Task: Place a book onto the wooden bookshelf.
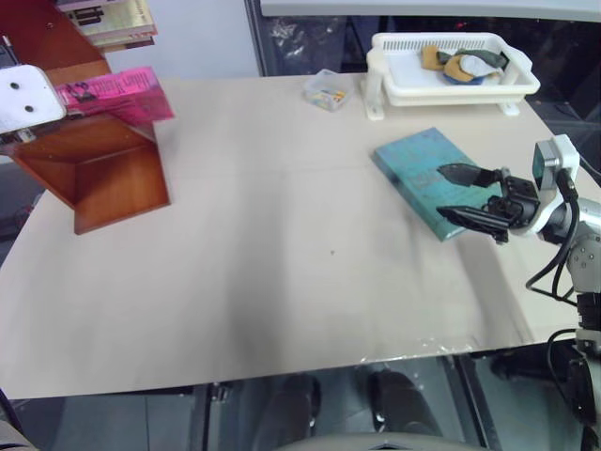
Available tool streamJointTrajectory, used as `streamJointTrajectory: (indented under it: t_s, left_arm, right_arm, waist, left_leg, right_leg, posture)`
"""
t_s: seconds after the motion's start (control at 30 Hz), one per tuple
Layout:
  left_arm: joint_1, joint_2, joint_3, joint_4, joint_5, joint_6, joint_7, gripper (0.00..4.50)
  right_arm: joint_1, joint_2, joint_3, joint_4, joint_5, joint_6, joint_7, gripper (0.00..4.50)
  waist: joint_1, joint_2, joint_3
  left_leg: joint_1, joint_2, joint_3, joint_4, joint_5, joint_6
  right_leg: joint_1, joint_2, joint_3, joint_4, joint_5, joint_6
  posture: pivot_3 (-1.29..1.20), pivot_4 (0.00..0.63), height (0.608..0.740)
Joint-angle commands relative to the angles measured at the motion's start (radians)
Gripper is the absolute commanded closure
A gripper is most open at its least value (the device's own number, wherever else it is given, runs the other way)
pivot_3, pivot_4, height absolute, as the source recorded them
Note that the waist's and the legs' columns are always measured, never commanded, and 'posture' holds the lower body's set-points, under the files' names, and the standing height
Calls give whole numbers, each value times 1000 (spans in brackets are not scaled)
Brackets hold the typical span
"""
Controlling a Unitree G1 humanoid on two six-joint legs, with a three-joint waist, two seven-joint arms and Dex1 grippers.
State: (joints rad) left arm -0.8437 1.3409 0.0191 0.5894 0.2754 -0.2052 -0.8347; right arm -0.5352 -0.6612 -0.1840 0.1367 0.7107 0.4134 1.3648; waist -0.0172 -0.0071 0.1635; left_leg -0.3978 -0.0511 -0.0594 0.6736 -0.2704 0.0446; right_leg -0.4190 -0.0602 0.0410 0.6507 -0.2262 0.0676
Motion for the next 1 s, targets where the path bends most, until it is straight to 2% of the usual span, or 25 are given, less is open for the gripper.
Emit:
streamJointTrajectory:
  t_s: [0.03, 0.3, 0.5, 0.63, 0.83, 0.93, 1.0]
  left_arm:
    - [-35, 22, -3, 22, 26, -18, 22, 56]
    - [-65, 28, 13, 3, 5, 0, 15, 56]
    - [-37, -43, 153, -137, -255, 145, -105, 56]
    - [98, -82, 262, -323, -429, 295, -192, 56]
    - [357, -204, 452, -709, -743, 668, -211, 56]
    - [485, -258, 517, -849, -828, 793, -177, 56]
    - [580, -307, 545, -925, -833, 839, -125, 56]
  right_arm:
    - [2, -7, -30, -23, 10, -13, -2, 0]
    - [3, -8, -32, -17, 9, -20, -4, 0]
    - [3, -14, -32, -14, 10, -14, 3, 0]
    - [10, -23, -33, -16, 11, -5, 8, 0]
    - [32, -69, -48, -17, 24, 32, 29, 0]
    - [66, -86, -62, -27, 28, 40, 32, 0]
    - [100, -100, -73, -27, 19, 38, 31, 0]
  waist:
    - [0, 0, 0]
    - [0, 0, 0]
    - [1, -1, 1]
    - [-3, -1, 1]
    - [-1, -2, 2]
    - [-1, -2, 2]
    - [-1, -2, 2]
  left_leg:
    - [0, 0, 0, 0, 0, 0]
    - [0, 0, 0, 1, 0, 0]
    - [0, 0, 0, 2, 0, 0]
    - [0, 0, 0, 3, 0, 0]
    - [-1, 1, 0, 5, 0, 0]
    - [0, 1, 0, 6, 0, 0]
    - [0, 2, 0, 5, 0, 0]
  right_leg:
    - [0, 0, 0, 1, 0, 0]
    - [0, 0, 0, 2, 0, 0]
    - [0, 0, 0, 3, 0, 0]
    - [-1, -1, 0, 4, 0, 0]
    - [-2, -3, 0, 7, 0, 0]
    - [-1, -4, 1, 7, 0, 0]
    - [-1, -5, 1, 8, 0, 0]
  posture:
    - [0, 150, 740]
    - [0, 150, 740]
    - [0, 150, 740]
    - [0, 150, 740]
    - [0, 150, 740]
    - [0, 150, 740]
    - [0, 150, 740]
